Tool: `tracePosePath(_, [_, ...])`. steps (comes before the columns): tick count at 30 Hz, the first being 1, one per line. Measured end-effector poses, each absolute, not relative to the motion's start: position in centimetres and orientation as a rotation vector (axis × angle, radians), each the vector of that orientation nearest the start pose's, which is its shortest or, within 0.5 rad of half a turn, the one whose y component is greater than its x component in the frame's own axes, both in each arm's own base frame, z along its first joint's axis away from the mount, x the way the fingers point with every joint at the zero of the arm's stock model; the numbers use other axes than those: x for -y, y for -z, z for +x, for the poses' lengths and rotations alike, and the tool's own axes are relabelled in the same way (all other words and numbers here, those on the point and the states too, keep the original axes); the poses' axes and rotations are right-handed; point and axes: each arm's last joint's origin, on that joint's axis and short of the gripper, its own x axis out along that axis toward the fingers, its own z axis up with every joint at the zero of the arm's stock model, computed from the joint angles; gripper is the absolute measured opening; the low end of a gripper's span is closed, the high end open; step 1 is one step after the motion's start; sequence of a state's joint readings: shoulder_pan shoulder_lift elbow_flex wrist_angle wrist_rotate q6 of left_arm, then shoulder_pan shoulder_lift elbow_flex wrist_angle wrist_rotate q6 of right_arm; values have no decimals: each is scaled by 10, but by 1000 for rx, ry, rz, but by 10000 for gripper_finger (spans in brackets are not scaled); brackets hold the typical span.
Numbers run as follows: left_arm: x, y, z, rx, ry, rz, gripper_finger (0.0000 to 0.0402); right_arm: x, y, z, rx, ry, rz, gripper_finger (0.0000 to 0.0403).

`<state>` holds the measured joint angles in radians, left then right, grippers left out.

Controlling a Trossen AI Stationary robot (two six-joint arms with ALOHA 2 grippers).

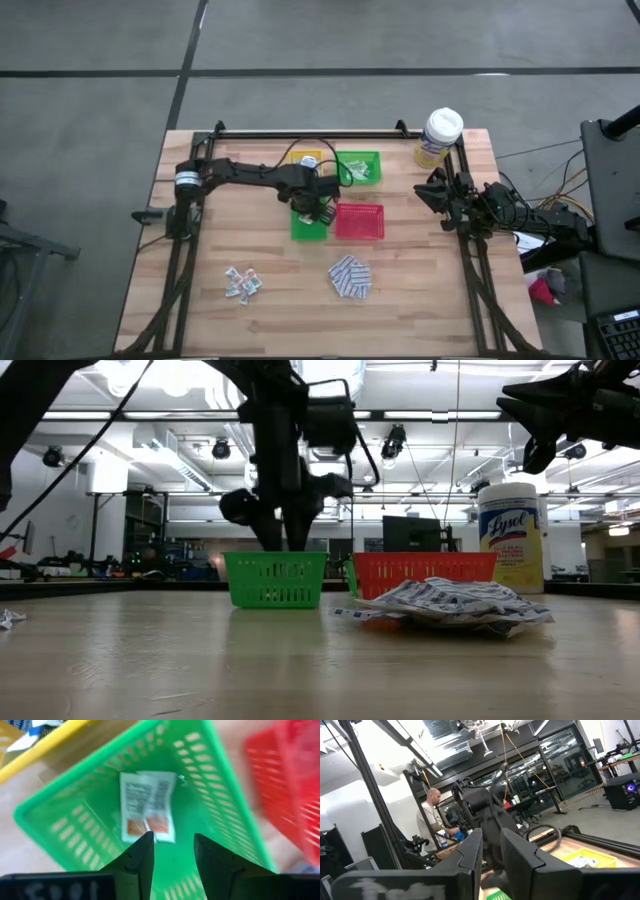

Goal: Pick & Place First Aid Supplies
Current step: Put the orange ointment pack into the bottom green bin

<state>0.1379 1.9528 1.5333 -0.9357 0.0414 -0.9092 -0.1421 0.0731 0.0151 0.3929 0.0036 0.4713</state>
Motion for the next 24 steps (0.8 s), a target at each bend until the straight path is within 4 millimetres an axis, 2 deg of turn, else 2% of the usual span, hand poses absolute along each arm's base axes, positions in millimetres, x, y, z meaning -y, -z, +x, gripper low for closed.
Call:
tracePosePath(7, [-38,-257,367,-1120,-621,-939,133,14,-200,95,362,62,443,75])
tracePosePath(13, [-16,-293,345,-1077,-570,-944,133,14,-200,95,362,62,443,82])
tracePosePath(17, [3,-303,327,-1121,-650,-1025,133,14,-200,95,362,63,443,84])
tracePosePath(24, [36,-304,301,-1264,-845,-1048,133,14,-200,95,362,62,443,75])
